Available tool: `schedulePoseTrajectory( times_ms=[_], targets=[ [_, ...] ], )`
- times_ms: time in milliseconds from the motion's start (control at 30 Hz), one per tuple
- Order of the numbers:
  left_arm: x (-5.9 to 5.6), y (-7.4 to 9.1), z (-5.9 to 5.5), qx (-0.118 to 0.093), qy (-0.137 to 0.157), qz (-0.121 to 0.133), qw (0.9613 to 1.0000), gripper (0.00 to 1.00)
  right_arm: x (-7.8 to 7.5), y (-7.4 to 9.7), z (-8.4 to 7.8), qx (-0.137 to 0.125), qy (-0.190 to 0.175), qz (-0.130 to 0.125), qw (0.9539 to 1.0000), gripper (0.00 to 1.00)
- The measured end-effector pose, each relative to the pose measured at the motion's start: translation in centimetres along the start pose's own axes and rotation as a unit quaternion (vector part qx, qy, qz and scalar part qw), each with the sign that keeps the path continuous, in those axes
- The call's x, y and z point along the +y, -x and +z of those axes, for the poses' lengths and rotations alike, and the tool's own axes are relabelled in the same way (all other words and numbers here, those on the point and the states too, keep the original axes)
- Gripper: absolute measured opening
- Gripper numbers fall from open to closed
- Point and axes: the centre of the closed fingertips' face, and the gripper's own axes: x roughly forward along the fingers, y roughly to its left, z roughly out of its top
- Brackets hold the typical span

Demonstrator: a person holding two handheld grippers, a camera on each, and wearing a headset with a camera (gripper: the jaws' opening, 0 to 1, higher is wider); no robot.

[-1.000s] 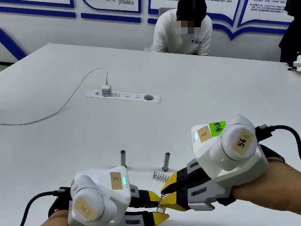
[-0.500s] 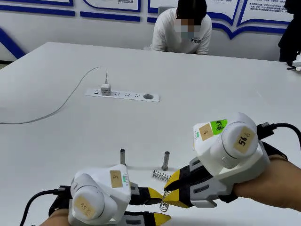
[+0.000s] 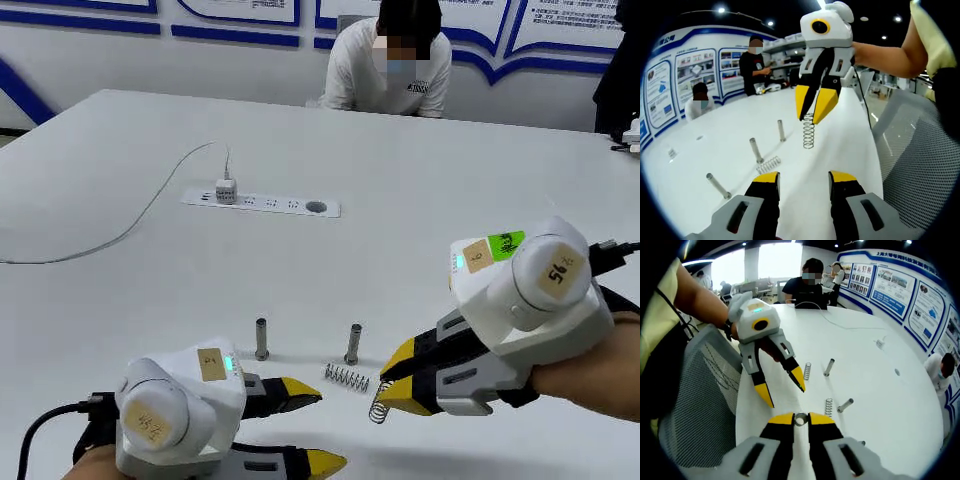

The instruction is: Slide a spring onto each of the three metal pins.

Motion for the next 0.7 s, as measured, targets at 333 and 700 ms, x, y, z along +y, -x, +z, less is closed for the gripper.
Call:
schedulePoseTrajectory(
  times_ms=[333, 700],
  targets=[
    [1.1, 1.0, -0.6, 0.001, 0.019, 0.024, 0.9995, 0.49, -2.2, 1.8, -0.7, -0.001, -0.017, -0.028, 0.9995, 0.11],
    [1.9, 2.1, -1.6, 0.008, 0.035, 0.044, 0.9984, 0.56, -5.6, 3.7, -1.6, 0.005, -0.031, -0.066, 0.9973, 0.11]
  ],
)
